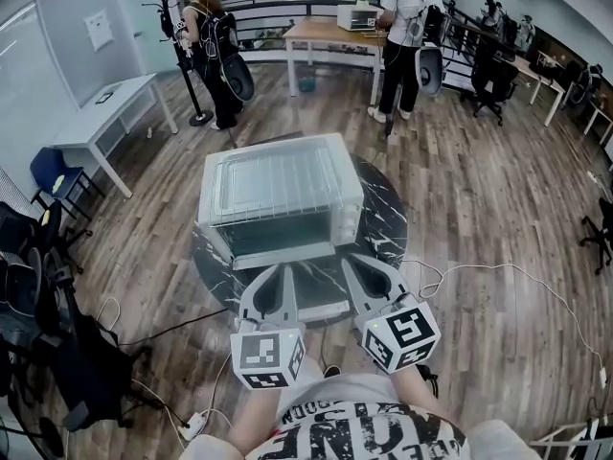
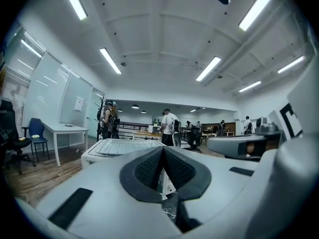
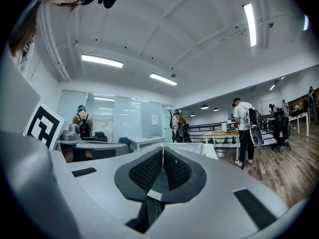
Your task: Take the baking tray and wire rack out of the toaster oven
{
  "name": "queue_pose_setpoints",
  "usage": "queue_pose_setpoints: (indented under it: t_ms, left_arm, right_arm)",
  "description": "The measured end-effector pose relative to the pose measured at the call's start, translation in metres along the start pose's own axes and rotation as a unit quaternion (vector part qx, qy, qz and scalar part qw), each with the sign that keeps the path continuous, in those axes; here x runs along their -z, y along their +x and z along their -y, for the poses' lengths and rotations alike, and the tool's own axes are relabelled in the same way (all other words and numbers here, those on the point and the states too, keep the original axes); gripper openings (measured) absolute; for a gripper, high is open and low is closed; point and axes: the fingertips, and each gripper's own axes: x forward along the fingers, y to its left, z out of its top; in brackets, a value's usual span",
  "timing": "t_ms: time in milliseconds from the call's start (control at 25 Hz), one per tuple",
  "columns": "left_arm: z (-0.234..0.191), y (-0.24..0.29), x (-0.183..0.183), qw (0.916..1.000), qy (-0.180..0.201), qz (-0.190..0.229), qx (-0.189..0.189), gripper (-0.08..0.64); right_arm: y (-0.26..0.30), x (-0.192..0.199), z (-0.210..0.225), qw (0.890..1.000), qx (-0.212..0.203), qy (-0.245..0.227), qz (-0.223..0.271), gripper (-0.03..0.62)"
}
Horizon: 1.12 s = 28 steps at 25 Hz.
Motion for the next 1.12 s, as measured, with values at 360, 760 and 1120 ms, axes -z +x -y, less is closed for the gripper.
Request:
queue_pose_setpoints:
  t_ms: [360,760,1120]
  left_arm:
    - [0.003,0.003,-0.003,0.9998,-0.002,0.004,0.018,0.003]
    - [0.006,0.017,-0.002,0.9989,0.001,-0.008,0.046,0.005]
    - [0.007,0.023,0.001,0.9983,-0.015,-0.015,0.055,0.005]
  right_arm:
    - [0.003,-0.005,-0.004,1.0,-0.007,0.005,0.003,0.006]
    - [0.002,-0.012,0.013,1.0,-0.005,-0.002,0.005,0.006]
    - [0.001,-0.011,0.021,1.0,-0.004,0.0,-0.012,0.006]
